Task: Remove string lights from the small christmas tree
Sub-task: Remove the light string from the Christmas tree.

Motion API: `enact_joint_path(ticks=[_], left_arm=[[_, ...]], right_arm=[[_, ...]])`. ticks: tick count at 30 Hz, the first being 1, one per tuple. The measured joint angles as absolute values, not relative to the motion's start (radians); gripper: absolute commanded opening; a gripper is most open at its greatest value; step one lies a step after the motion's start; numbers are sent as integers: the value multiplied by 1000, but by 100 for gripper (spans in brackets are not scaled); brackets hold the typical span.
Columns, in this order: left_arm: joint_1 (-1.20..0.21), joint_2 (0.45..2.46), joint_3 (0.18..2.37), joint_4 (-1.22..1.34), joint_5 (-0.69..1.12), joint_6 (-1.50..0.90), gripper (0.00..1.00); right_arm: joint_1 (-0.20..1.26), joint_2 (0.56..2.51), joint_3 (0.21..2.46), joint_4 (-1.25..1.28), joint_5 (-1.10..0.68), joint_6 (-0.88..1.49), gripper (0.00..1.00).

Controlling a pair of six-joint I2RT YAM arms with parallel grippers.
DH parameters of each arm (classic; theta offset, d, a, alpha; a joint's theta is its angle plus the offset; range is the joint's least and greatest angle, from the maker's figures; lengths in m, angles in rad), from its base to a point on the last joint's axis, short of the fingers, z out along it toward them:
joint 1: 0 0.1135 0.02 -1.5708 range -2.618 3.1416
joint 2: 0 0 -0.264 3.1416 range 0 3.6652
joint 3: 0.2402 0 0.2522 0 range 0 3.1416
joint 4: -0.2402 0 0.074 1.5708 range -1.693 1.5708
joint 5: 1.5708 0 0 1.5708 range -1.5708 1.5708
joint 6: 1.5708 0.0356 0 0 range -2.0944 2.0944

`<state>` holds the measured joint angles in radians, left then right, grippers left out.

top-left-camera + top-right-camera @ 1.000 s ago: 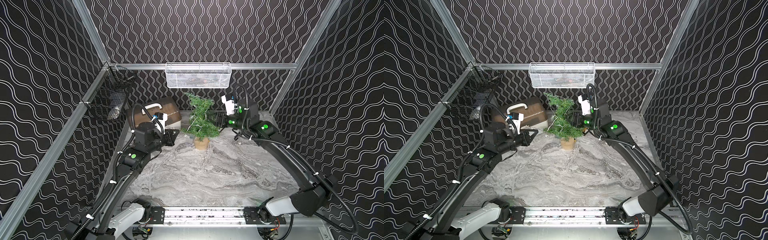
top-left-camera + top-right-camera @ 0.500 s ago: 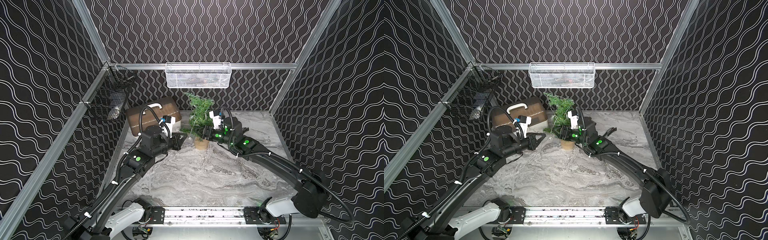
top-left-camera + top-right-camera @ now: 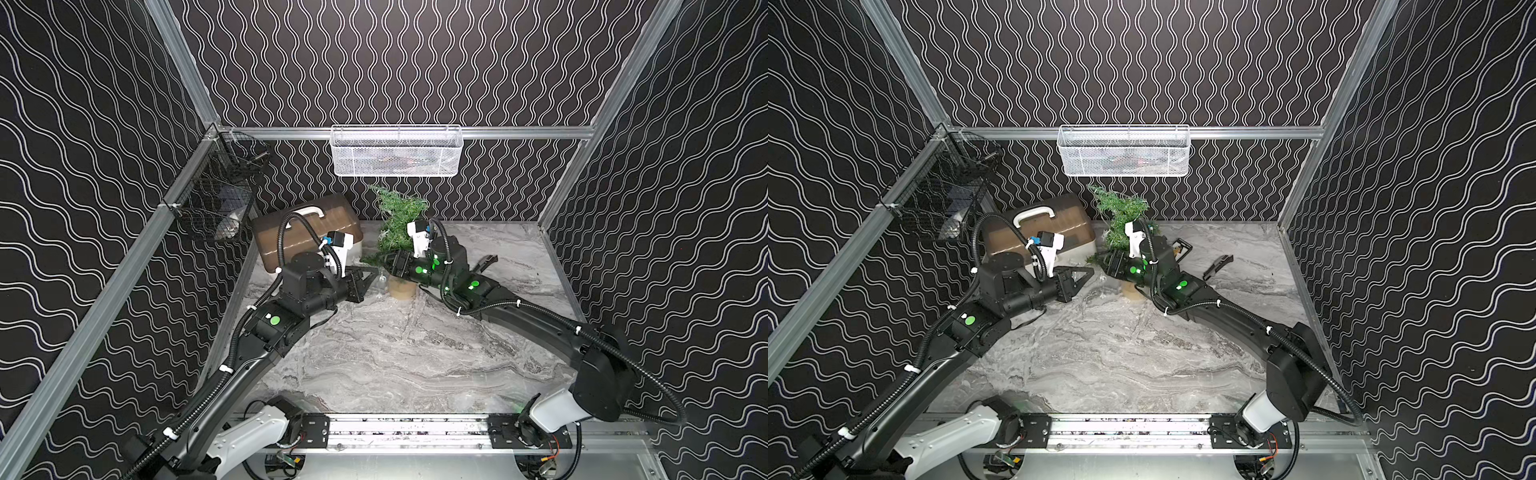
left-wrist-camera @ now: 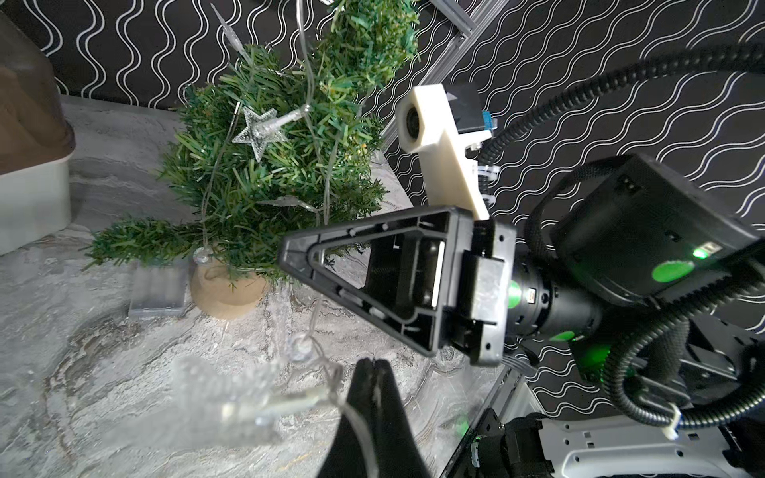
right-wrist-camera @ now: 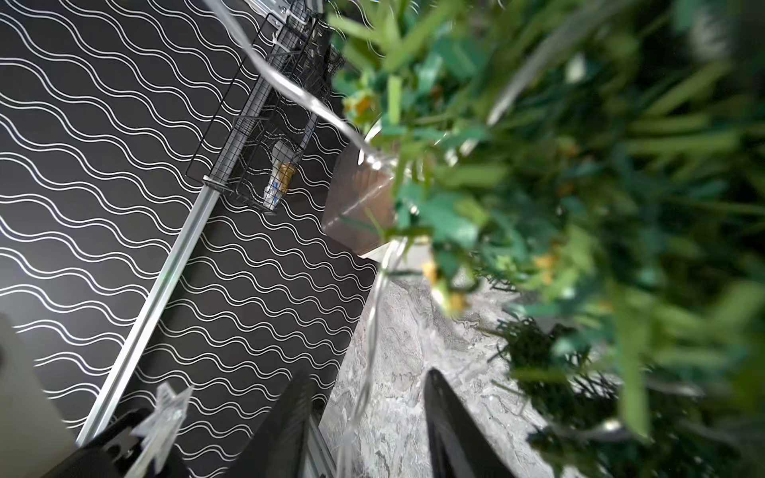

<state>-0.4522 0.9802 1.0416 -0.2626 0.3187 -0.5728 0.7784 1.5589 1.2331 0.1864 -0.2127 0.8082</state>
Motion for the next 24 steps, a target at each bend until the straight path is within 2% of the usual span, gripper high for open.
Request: enact_joint_path(ticks=[4,6,17,24], left_arm=[[-455,980,1045,-263,318,-572,0],[-460,980,1045,-263,319,-572,0],[-523,1012,1048,-233,321,-574,0],[-627,1066,1071,-207,281,-574,0]], right_arm=[[780,1557,1230,196,-193,819,6],[780,1542,1217,195,-178,821,0],[781,1399,1165,139,-79,765,0],[777,1281,1140,19,50,708,0]])
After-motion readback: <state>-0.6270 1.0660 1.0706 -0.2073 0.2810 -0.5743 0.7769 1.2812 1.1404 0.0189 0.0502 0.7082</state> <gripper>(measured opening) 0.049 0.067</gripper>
